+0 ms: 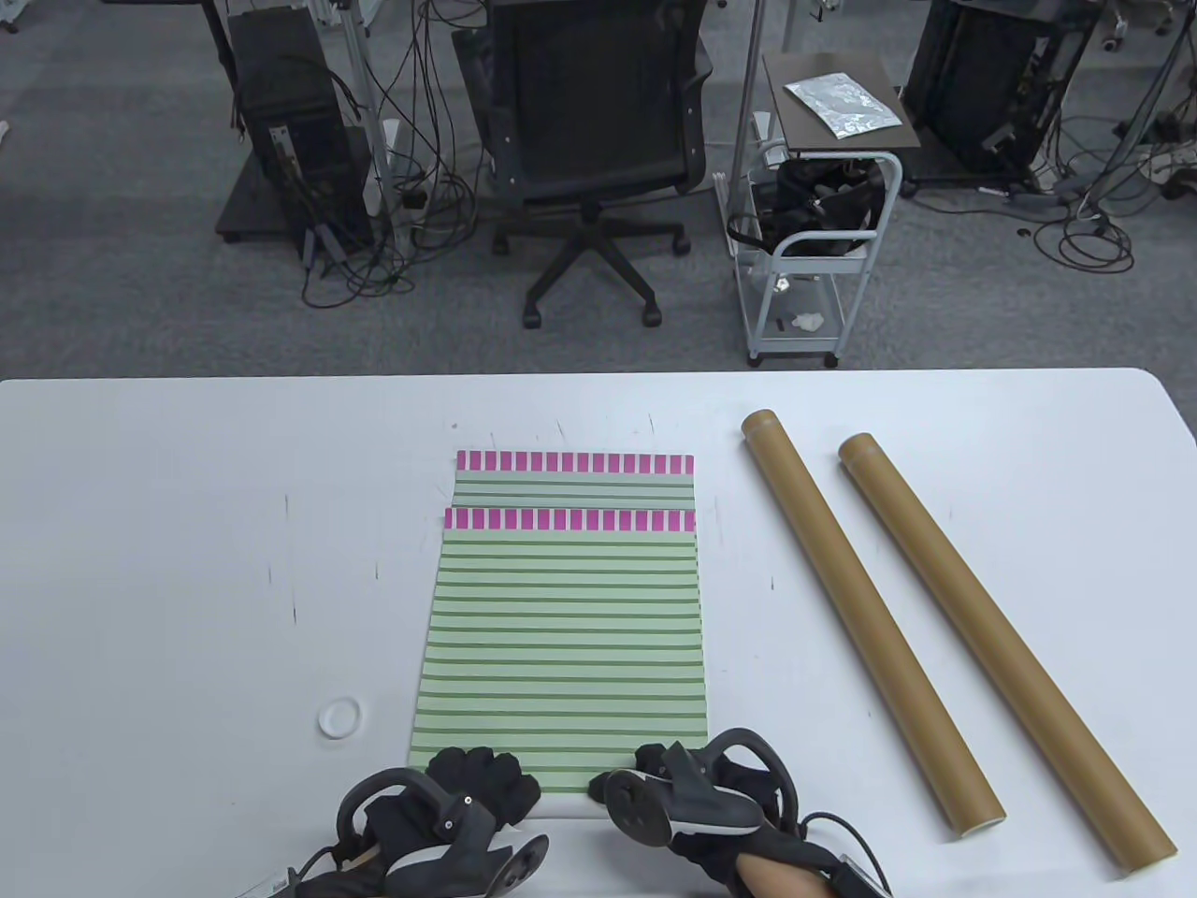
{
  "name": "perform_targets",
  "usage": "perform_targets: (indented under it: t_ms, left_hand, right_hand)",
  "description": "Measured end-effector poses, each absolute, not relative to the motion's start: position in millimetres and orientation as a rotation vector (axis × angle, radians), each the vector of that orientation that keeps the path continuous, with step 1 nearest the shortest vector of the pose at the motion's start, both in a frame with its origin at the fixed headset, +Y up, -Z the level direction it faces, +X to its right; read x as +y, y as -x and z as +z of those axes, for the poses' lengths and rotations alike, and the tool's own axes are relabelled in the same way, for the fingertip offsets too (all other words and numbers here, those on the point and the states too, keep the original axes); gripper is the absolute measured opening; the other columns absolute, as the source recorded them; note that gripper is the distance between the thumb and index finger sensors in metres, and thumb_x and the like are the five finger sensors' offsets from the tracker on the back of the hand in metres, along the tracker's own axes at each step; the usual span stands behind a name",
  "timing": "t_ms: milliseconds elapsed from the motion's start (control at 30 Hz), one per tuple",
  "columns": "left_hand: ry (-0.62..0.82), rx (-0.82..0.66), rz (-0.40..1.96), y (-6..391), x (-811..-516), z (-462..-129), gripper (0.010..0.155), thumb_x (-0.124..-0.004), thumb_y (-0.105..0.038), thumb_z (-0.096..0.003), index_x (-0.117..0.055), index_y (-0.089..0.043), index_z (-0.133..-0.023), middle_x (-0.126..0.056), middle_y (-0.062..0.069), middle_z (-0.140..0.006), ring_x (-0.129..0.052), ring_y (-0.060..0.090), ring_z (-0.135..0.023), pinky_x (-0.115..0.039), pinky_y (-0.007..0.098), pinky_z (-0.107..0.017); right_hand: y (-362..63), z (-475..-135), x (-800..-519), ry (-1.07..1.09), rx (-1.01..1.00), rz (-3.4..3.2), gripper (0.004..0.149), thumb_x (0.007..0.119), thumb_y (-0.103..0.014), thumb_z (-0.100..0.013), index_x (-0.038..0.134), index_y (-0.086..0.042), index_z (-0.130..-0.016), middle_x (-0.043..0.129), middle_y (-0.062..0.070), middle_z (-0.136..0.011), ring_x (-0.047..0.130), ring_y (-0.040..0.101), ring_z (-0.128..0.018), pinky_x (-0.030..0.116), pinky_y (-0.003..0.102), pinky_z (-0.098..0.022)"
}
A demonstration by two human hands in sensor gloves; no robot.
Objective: Roll up mouse pads and store in mailing tubes
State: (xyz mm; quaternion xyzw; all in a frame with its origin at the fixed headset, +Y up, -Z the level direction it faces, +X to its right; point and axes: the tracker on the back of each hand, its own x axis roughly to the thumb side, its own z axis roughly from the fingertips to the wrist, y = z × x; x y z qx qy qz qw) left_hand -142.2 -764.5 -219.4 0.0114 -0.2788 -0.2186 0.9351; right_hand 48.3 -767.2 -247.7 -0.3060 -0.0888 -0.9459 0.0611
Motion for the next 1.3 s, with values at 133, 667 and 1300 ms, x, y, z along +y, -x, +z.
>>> perform_targets:
  t_ms: [133, 667, 1300]
  left_hand:
    - [0.073, -0.541, -0.328, 149, -764, -231, 0.047, -0.074, -0.050, -0.0416, -0.070, -0.046, -0.089, -0.079, -0.018, -0.089, -0.088, 0.005, -0.078, -0.079, 0.025, -0.067]
    - [0.201, -0.460, -0.131, 168, -769, -255, 0.042, -0.066, -0.049, -0.0445, -0.057, -0.059, -0.085, -0.066, -0.019, -0.096, -0.087, 0.000, -0.073, -0.080, 0.014, -0.056]
    - [0.087, -0.481, -0.240, 170, -763, -250, 0.045, -0.071, -0.051, -0.0417, -0.067, -0.056, -0.087, -0.085, -0.023, -0.083, -0.092, 0.001, -0.076, -0.082, 0.018, -0.060]
  right_hand:
    - [-46, -249, -769, 0.869, -0.363, -2.814, 0.066, 0.061, -0.028, -0.045, 0.027, -0.026, -0.101, 0.062, 0.009, -0.089, 0.086, 0.014, -0.052, 0.080, 0.036, -0.049]
    - [-42, -250, -762, 0.956, -0.259, -2.785, 0.056, 0.076, -0.043, -0.038, 0.062, -0.027, -0.089, 0.079, 0.007, -0.079, 0.089, 0.018, -0.058, 0.082, 0.037, -0.051]
    - [-42, -254, -767, 0.963, -0.131, -2.763, 0.056, 0.063, -0.026, -0.043, 0.042, -0.040, -0.092, 0.069, 0.001, -0.086, 0.088, 0.016, -0.053, 0.080, 0.034, -0.048]
